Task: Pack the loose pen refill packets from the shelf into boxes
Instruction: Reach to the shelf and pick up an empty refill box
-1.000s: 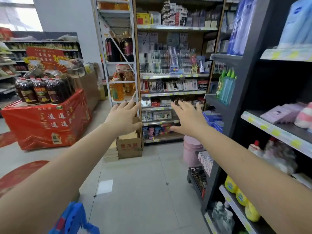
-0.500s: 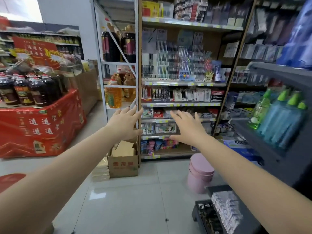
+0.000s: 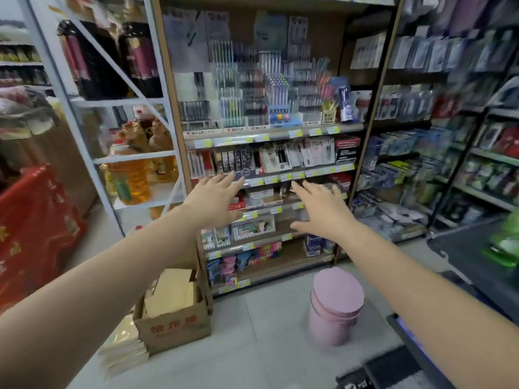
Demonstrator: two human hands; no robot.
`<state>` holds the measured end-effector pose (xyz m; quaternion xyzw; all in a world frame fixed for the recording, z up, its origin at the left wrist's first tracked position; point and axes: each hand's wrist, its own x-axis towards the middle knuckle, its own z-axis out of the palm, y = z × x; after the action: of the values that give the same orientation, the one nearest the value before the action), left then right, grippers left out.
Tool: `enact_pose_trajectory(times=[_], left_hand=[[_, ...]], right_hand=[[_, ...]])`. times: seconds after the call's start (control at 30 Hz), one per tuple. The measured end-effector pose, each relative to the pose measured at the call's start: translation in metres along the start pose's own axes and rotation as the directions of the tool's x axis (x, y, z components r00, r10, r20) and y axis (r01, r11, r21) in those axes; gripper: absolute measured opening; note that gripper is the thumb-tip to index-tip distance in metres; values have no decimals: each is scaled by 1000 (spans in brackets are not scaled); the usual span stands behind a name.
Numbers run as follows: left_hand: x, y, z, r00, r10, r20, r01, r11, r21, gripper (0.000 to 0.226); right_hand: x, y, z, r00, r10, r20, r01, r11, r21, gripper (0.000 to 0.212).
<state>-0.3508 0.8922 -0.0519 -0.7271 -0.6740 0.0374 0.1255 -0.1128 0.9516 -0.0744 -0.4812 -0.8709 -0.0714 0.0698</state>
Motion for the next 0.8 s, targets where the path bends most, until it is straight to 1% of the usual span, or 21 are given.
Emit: enact_pose_trajectory(times=[0.17,0.23,0.37,0.43,0.63,0.7,0.8], left_hand=[[116,7,36,994,107,2,-107,994,20,82],[162,11,52,992,127,21,-127,992,-4,82],[244,18,84,989,136,63,-132,990,-55,82],[284,20,102,990,117,81,-111,991,-70,81],[369,19,150,984,93,150,-63,980,-189,82],[399,17,165,981,105,163,-68,973,-218,83],[442,20,184,974,159,160,-118,964,-237,83]], right_hand=[[75,62,45,996,72,45,-73,997,10,95],[109,90,62,994,94,62,-94,996,8,94],[171,144,90,988,118,96,-121,992,26,93],[203,171,108,988,121,97,-123,992,21,94],[276,220,159,985,90,147,-90,996,-8,95],[302,235,173,983,83,165,-81,997,-15,95],[336,257,194,979,85,186,-86,996,0,93]])
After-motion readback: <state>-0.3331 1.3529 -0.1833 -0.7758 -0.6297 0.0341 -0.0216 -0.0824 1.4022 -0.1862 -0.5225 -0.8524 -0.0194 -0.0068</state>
